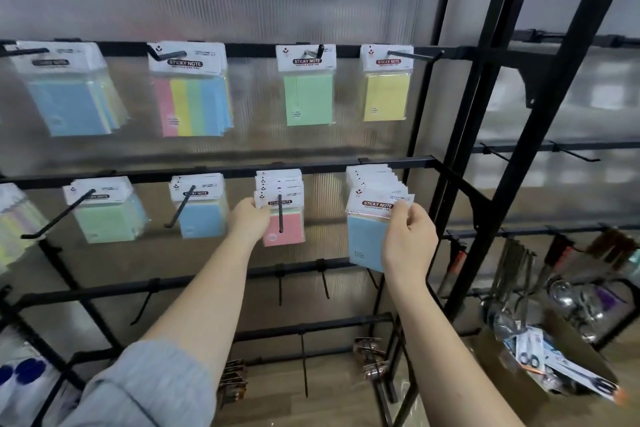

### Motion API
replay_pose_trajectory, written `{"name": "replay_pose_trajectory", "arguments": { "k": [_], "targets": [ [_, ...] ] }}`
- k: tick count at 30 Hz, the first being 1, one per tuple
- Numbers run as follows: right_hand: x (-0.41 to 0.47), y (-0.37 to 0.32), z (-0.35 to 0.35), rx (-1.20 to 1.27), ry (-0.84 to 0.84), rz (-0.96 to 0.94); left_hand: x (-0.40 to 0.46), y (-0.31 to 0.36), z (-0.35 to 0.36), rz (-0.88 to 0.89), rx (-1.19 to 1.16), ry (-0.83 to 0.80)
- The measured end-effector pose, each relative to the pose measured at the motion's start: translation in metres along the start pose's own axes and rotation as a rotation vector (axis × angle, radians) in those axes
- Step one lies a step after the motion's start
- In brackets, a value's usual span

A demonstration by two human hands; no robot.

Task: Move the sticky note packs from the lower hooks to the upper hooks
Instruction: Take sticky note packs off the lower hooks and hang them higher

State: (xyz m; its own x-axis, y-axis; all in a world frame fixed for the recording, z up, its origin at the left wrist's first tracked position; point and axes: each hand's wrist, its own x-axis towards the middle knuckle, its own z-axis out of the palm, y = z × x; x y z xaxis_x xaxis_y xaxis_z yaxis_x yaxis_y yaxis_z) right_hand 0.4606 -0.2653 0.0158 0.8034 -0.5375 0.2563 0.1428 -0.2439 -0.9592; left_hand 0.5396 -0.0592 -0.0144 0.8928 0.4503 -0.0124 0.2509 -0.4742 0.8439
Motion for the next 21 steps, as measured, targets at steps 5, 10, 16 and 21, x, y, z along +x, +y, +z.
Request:
{"name": "replay_pose_trajectory", "arguments": {
  "k": [5, 10, 16, 21],
  "targets": [
    [-0.003, -0.008, -0.005, 0.030, 0.011, -0.005, -0.007, -0.002, 0.004, 0.022, -0.005, 0.064],
    [-0.006, -0.013, -0.014, 0.066, 0.022, -0.014, -0.019, -0.007, 0.010, -0.008, -0.097, 0.133],
    [-0.007, -0.015, -0.024, 0.114, 0.000, 0.001, -0.032, -0.010, 0.018, 0.008, -0.253, 0.023],
    [-0.010, -0.018, -0.027, 0.137, -0.015, -0.003, -0.047, -0.015, 0.015, 0.006, -0.204, 0.060]
  ]
}}
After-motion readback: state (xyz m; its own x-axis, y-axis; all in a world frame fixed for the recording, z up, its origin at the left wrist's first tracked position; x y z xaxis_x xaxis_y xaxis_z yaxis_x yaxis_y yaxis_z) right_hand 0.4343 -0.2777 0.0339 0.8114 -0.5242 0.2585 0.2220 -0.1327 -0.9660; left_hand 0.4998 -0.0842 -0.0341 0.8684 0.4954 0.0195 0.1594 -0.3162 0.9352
